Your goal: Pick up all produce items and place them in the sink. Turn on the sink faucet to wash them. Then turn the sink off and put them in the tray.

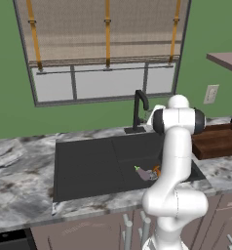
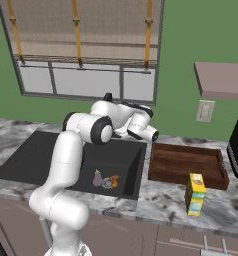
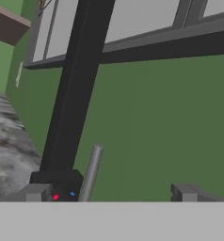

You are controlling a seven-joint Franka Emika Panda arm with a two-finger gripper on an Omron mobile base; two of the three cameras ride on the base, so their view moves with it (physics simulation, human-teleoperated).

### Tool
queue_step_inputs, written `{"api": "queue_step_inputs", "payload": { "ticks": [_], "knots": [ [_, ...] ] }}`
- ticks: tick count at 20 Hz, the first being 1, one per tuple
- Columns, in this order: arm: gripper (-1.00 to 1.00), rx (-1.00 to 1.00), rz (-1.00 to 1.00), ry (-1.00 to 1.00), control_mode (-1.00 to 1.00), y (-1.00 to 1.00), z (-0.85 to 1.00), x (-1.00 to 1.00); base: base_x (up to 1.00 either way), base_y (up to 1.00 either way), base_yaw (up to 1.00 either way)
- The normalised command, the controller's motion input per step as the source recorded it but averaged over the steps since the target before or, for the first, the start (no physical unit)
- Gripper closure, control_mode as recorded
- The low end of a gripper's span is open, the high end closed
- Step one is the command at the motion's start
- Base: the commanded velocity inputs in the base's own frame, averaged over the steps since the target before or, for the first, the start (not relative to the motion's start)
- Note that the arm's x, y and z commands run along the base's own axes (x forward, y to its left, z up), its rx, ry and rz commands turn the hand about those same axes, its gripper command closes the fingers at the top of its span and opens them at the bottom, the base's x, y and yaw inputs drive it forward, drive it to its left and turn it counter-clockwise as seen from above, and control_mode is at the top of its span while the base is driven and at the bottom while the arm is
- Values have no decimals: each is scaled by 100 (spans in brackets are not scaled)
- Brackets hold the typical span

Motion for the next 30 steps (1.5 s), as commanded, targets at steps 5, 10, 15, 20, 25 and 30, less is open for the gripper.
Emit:
{"api": "queue_step_inputs", "payload": {
  "ticks": [5,10,15,20,25,30],
  "knots": [
    [-100,0,0,0,-100,5,0,17,0,0,0],
    [-100,0,0,0,-100,14,4,3,0,0,0],
    [-100,1,0,0,-100,10,3,0,0,0,0],
    [-100,0,0,0,-100,11,0,0,0,0,0],
    [100,0,0,0,-100,24,-2,5,0,0,0],
    [100,0,0,0,-100,29,0,14,0,0,0]
  ]
}}
